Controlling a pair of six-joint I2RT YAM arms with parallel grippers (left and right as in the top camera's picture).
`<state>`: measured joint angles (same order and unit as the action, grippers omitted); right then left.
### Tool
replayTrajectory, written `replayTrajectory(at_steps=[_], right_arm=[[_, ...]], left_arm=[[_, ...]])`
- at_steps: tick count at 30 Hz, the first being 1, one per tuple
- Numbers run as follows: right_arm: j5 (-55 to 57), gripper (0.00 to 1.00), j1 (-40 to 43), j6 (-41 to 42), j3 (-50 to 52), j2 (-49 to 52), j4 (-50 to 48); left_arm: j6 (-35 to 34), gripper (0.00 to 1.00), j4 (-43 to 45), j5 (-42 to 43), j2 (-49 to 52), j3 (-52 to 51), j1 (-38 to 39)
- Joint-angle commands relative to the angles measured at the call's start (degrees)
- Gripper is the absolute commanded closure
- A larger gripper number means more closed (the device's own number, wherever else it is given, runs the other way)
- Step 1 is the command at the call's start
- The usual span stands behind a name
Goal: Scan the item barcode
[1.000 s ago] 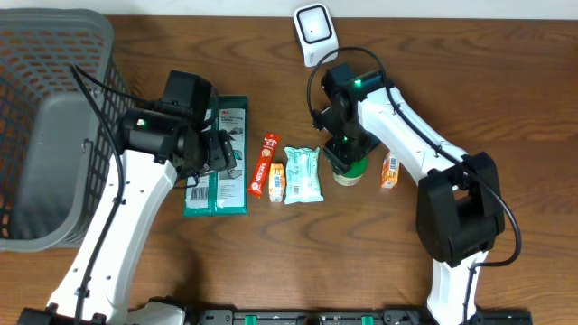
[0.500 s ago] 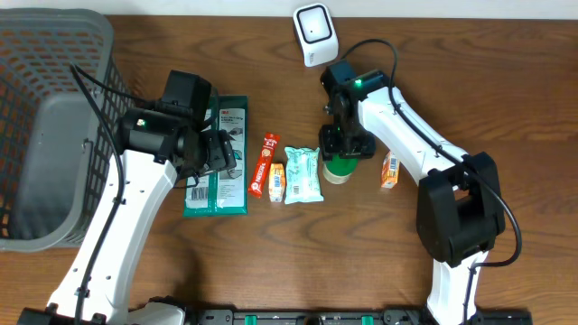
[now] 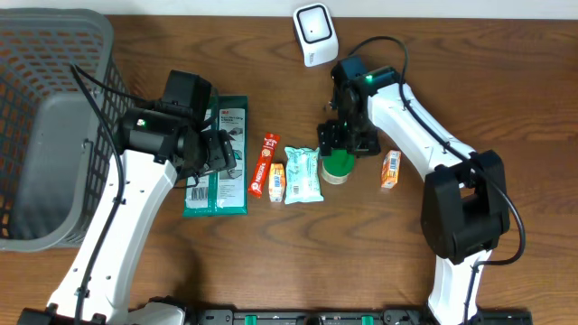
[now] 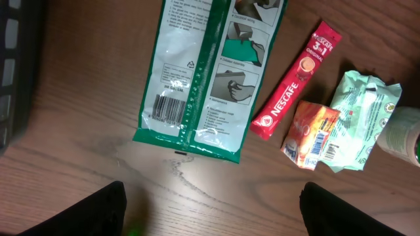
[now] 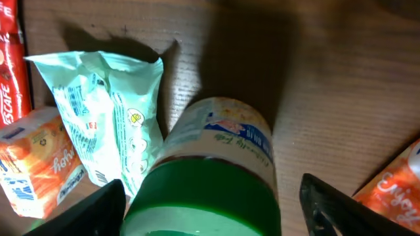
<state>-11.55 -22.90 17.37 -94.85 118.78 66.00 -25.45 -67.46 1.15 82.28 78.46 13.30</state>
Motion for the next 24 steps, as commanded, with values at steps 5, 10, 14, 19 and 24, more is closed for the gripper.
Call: replayTrajectory(at_steps=[5,10,14,19,24], right_arm=[[3.08,0.25,0.33,-1.53,-0.09,0.26,0.22],[6.08,0.25,3.08,-1.62,-0.09,0.26,0.68],[1.44,0.01,4.11,-6.40,-1.38,0.07,1.16],[0.74,0.01,4.13,-8.26,-8.17,-0.42,6.12],[0.74,0.01,4.15,-8.26,-19.58,-0.42,15.89]], left_arm=[[0.15,0.15,-0.15,-0.48,-0.31,0.39,0.17],[0.15,0.15,-0.15,-0.48,-0.31,0.39,0.17],[0.15,0.15,-0.15,-0.48,-0.31,0.39,0.17],[0.15,0.15,-0.15,-0.48,-0.31,0.39,0.17],[0.15,0.15,-0.15,-0.48,-0.31,0.39,0.17]])
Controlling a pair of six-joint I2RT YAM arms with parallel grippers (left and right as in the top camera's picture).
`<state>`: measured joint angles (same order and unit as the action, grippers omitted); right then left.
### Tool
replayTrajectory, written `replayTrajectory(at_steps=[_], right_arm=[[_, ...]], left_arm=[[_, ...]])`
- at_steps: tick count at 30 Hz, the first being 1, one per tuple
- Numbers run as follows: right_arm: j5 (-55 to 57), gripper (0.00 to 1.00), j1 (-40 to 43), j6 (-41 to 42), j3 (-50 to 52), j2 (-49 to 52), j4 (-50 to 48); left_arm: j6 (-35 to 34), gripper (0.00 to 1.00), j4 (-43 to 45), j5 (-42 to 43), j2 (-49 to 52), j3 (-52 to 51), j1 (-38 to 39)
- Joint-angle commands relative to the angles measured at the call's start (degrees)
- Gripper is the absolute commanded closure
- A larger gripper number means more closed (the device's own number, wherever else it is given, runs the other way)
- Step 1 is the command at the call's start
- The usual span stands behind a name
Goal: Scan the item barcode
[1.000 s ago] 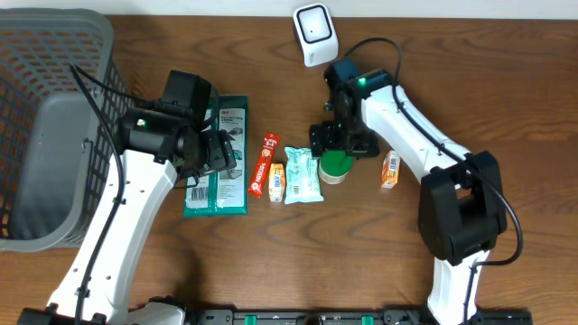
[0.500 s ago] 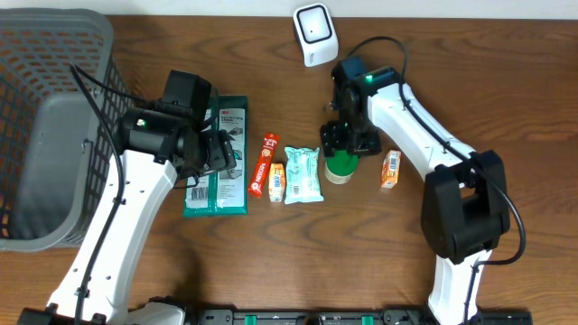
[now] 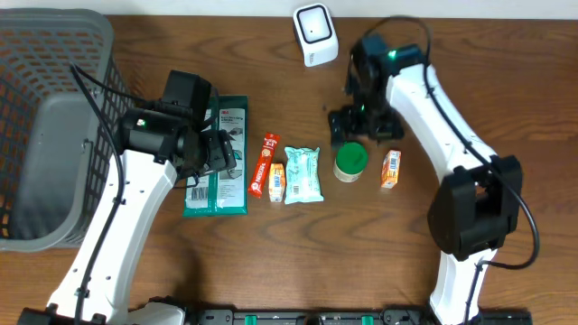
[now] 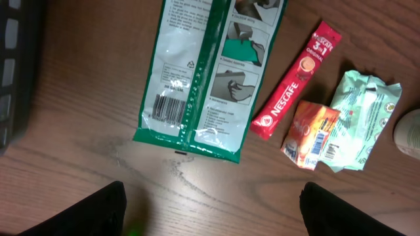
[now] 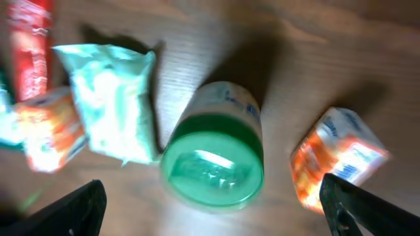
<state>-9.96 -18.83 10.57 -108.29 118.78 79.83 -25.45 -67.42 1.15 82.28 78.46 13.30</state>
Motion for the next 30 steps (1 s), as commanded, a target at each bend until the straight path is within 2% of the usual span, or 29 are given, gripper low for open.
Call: replayTrajectory(at_steps=[1,6,9,11,12,16,18,30], right_arm=[[-0.87,0.01,0.09,-1.44,-7.87,-0.42,1.95],[-0.94,0.01,0.09,-2.93,-12.55,-0.42,0.24],[-0.55,0.36,0.09,-2.69,-12.74,-0.42,1.60],[-0.55,0.52,0.09,-2.49,-12.72,-0.42,4.26],[-0.55,0.54,0.07,-2.51,-12.68,-0.42,5.60],[1.27,0.36,-1.18,-2.51,-11.52,-0.39,9.55],[4.22,0.31,-2.32,-2.49,-10.14,-0.39,9.70],[12.90,0.28,-7.02,-2.49,4.35,-0.39,0.39]], left_arm=[[0.15,0.15,-0.20,-0.48,-0.31,0.39,0.17],[0.15,0.15,-0.20,-0.48,-0.31,0.39,0.17],[0.15,0.15,-0.20,-0.48,-0.31,0.39,0.17],[0.15,0.15,-0.20,-0.48,-0.31,0.39,0.17],[0.15,0.15,-0.20,-0.48,-0.31,0.39,0.17],[0.15,0.15,-0.20,-0.48,-0.31,0.39,0.17],[0.15,0.15,-0.20,-0.48,-0.31,0.39,0.17],[0.15,0.15,-0.20,-0.48,-0.31,0.39,0.17]])
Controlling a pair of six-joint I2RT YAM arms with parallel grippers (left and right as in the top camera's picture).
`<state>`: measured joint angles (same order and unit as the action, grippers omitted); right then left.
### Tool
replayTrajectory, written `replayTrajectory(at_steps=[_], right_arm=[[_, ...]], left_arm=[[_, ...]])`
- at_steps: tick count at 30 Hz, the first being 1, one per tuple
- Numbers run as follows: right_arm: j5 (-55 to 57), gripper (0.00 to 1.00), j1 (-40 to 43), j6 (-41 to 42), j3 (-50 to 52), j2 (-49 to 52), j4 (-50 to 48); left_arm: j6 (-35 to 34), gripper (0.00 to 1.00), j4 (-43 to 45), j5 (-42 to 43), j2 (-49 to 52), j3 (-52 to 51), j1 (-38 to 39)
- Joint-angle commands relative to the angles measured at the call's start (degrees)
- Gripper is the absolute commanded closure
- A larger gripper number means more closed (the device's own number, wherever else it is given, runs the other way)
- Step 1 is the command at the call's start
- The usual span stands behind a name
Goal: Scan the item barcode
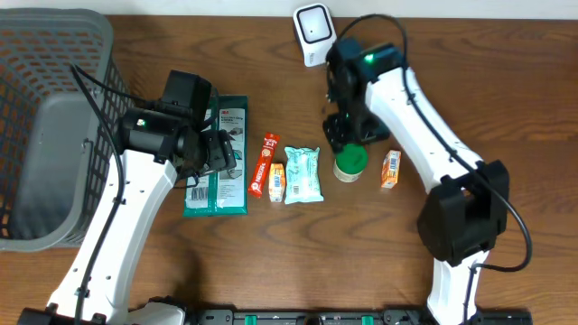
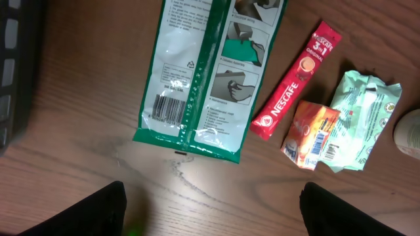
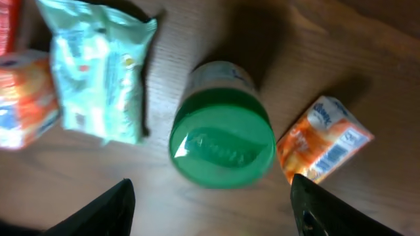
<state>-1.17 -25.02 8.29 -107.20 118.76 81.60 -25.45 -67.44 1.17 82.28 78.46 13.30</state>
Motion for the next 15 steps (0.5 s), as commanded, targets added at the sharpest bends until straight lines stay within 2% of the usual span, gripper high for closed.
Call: replayTrajectory(at_steps=[1,15], right_arm=[[3.98,0.28,-0.83,-0.22,4.70,-0.37,-2.71],[3.89,0.31,-0.92,-0.22,13.68,-0.37,-13.40]], left_arm=[[0.15,0.15,-0.17,-0.50,-0.31,0.39,0.17],[0.15,0.15,-0.17,-0.50,-0.31,0.39,0.17]])
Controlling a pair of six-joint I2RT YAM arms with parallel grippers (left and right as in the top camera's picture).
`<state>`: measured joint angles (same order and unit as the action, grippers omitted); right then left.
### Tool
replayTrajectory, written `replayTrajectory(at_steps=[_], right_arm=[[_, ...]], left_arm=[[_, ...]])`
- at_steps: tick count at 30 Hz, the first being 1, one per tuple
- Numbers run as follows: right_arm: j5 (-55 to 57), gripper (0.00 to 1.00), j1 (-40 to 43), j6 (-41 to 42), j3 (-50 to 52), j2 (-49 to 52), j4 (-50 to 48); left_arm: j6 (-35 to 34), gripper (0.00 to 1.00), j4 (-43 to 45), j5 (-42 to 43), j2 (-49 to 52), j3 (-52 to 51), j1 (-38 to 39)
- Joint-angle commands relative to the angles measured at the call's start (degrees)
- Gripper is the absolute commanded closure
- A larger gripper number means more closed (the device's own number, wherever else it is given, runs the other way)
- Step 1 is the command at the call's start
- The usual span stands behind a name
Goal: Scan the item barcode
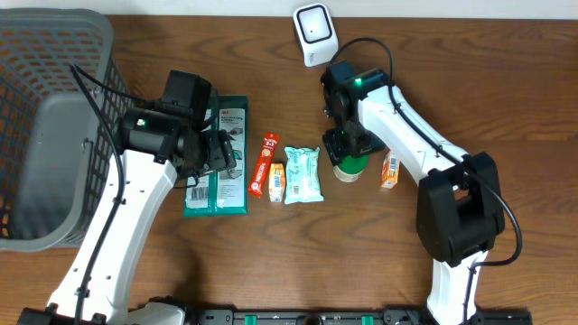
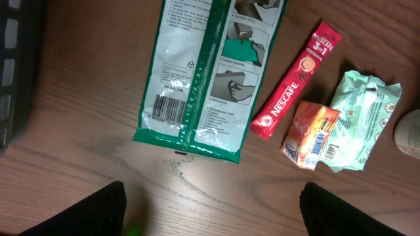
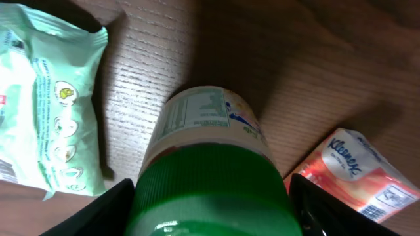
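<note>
A jar with a green lid (image 3: 210, 183) stands upright on the table, right of the mint packet; from overhead only part of the jar (image 1: 349, 168) shows under my right arm. My right gripper (image 3: 210, 211) is low over it, open, one finger on each side of the lid, very close. Contact cannot be told. The white barcode scanner (image 1: 313, 32) stands at the table's far edge. My left gripper (image 2: 213, 211) hovers open and empty over bare wood, just below the green packet (image 2: 210, 72).
A red Nescafe stick (image 1: 263, 165), a small orange pack (image 1: 276, 181) and a mint wipes packet (image 1: 303, 173) lie left of the jar. An orange Kleenex pack (image 3: 361, 177) lies right of it. A grey basket (image 1: 45, 126) fills the left side.
My right gripper was higher above the jar's lid and now sits low around it, at the same opening. The jar and the left arm have not moved.
My right gripper was first down around the jar, next to the mint packet. Then it was raised further back, and the jar stood free and upright, slightly to the right. Later it hung over the lid, and now it flanks the lid again.
</note>
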<state>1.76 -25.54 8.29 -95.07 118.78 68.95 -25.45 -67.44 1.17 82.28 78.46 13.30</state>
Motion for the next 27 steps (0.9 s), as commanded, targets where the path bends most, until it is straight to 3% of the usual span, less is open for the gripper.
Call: replayTrajectory(at_steps=[1,27], right_arm=[[0.94,0.32,-0.39,-0.17,2.23,-0.39,-1.36],[0.96,0.34,-0.39,-0.22,10.05,-0.39,-10.64]], left_arm=[[0.15,0.15,-0.17,-0.50,-0.31,0.39,0.17],[0.15,0.15,-0.17,-0.50,-0.31,0.39,0.17]])
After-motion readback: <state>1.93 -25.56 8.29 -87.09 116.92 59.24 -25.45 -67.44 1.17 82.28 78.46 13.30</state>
